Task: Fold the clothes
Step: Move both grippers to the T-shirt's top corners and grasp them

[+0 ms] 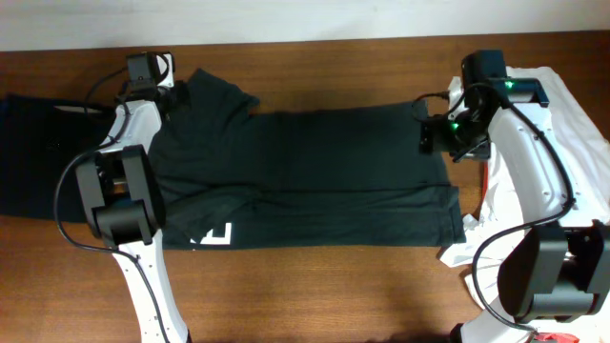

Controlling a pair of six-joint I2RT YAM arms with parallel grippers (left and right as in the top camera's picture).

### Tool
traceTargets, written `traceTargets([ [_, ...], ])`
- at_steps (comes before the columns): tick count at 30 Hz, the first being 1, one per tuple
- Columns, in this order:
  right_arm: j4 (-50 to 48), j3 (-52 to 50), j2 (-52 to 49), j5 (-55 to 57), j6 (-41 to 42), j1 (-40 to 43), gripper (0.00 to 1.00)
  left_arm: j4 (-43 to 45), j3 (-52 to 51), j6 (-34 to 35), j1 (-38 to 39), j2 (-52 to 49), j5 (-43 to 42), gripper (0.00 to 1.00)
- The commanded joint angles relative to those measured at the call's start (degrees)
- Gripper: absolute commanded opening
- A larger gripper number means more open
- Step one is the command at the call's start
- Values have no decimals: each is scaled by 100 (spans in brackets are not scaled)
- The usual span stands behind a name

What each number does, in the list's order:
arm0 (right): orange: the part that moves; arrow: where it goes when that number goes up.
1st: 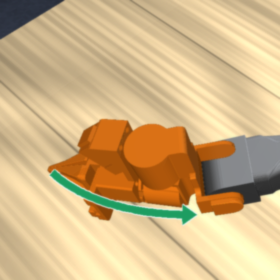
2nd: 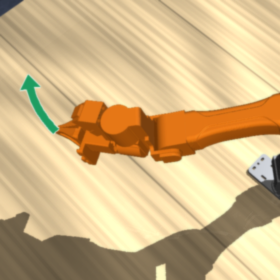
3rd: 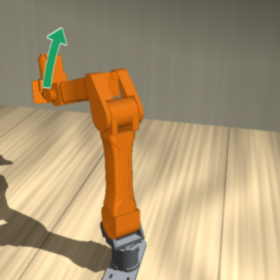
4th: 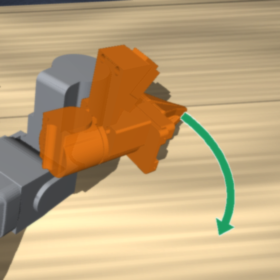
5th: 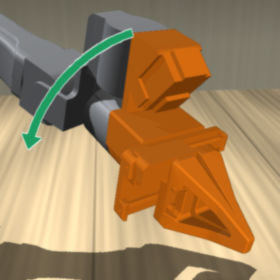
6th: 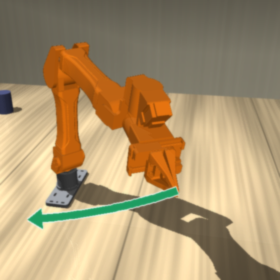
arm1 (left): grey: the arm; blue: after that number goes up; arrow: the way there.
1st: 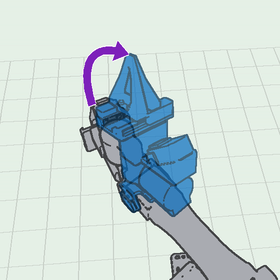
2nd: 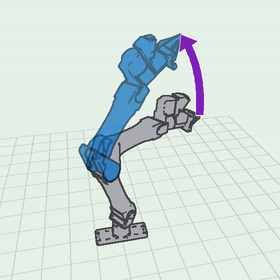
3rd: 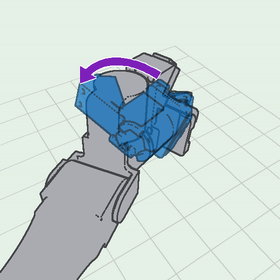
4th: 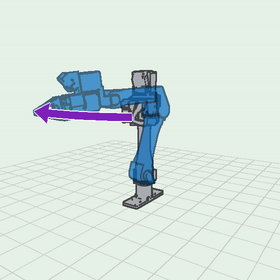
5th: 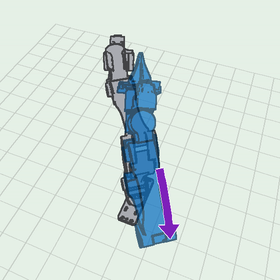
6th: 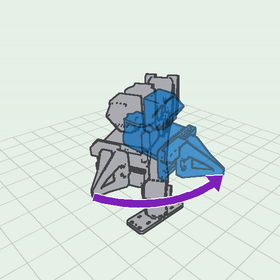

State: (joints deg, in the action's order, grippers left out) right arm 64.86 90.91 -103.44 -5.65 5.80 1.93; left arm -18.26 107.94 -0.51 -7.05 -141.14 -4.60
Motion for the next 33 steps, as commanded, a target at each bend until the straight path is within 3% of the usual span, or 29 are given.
traceTargets([
  [1,-367,37,-85,-37,4,28,80,-627,-203,24,39,-289,-361,33],
  [8,-1021,37,-470,-37,4,28,79,-1294,-203,24,50,-289,-378,32],
  [11,-1486,37,-638,-11,2,28,79,-1360,-203,24,50,-289,-380,3],
  [12,-1862,37,-710,2,4,31,79,-1375,-203,24,50,-286,-380,0],
  [17,-3401,37,-1023,31,2,31,72,-1394,-203,286,48,-284,-378,0],
  [24,-4896,39,-2105,101,7,39,71,-1615,-203,586,39,-284,-378,0],
  [30,-5554,39,-2806,490,26,35,70,-1700,-203,586,39,-286,-376,0],
  [33,-5589,39,-2903,507,28,35,59,-1700,-203,586,39,-286,-380,0],
])
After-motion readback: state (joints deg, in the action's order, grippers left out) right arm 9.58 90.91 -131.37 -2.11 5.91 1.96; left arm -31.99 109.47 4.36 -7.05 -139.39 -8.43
